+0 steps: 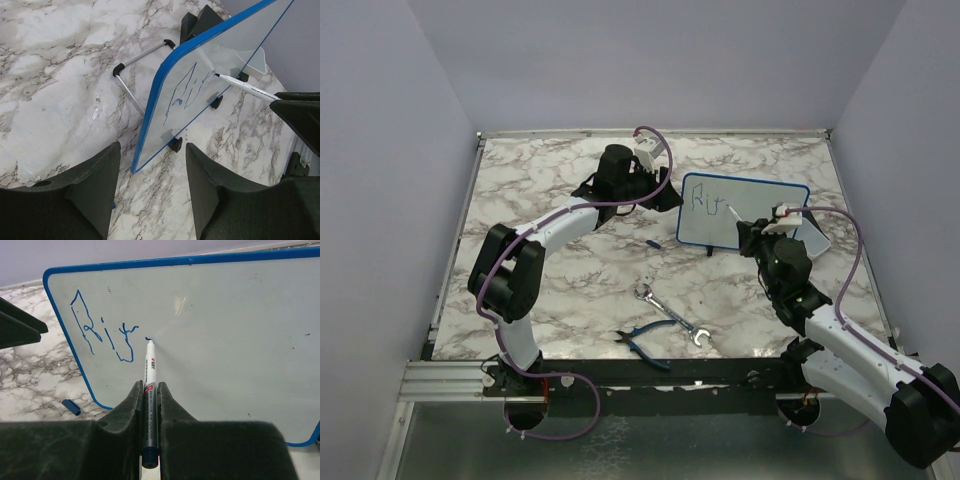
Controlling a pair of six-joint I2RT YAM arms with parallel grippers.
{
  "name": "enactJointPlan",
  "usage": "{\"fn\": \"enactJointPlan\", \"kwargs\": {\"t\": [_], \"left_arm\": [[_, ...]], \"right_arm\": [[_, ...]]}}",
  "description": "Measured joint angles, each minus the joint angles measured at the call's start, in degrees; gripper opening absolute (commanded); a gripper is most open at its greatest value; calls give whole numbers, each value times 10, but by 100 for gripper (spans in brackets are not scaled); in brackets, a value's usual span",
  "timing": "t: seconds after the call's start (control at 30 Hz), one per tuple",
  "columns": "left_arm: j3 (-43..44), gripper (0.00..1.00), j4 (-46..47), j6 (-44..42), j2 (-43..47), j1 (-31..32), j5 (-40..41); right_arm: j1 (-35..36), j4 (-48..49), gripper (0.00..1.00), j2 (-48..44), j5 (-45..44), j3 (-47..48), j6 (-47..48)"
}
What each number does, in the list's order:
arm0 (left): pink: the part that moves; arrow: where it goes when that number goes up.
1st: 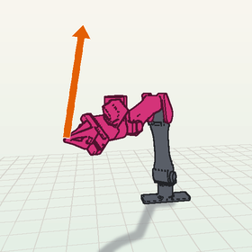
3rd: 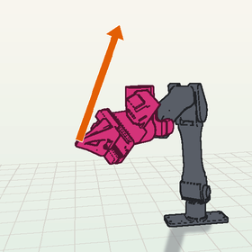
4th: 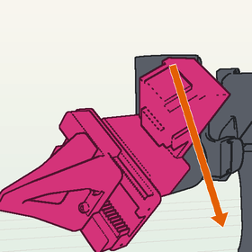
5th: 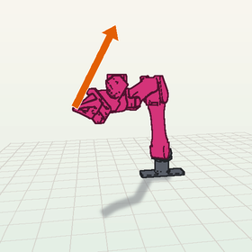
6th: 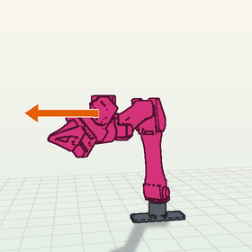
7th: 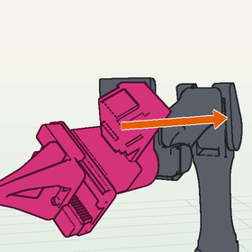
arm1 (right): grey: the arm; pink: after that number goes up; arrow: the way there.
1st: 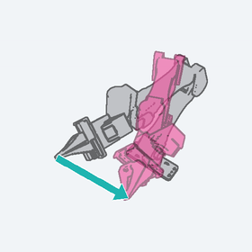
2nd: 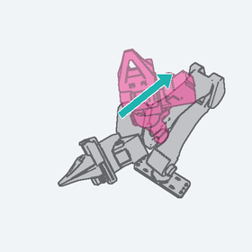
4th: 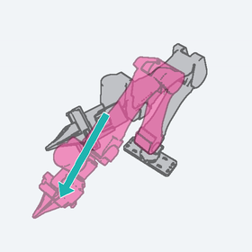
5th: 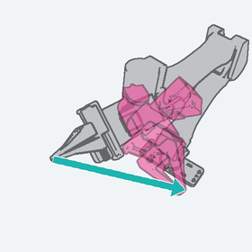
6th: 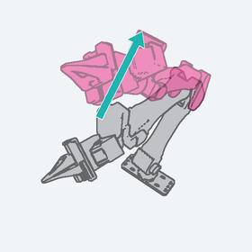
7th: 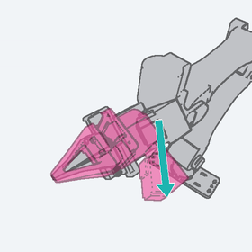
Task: Write a sentence on the whiteboard
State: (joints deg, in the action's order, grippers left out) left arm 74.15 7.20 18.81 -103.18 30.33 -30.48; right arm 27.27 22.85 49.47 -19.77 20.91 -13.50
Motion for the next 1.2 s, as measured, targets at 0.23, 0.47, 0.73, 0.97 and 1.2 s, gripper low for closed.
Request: {"fn": "enactJointPlan", "kwargs": {"t": [0.23, 0.47, 0.73, 0.97, 1.2], "left_arm": [[0, 56, 0, 0, 0, 0, 0], [0, 56, 0, 0, 0, 0, 0], [0, 56, 0, 0, 0, 0, 0], [0, 56, 0, 0, 0, 0, 0], [0, 56, 0, 0, 0, 0, 0]], "right_arm": [[0, -7, 1, -7, -15, 0, 0], [0, -7, 1, -11, -19, 0, 0], [0, -2, 1, -6, -18, 0, 2], [0, 3, 1, -3, -16, 0, 8], [0, 7, 1, -3, -13, 0, 12]]}}
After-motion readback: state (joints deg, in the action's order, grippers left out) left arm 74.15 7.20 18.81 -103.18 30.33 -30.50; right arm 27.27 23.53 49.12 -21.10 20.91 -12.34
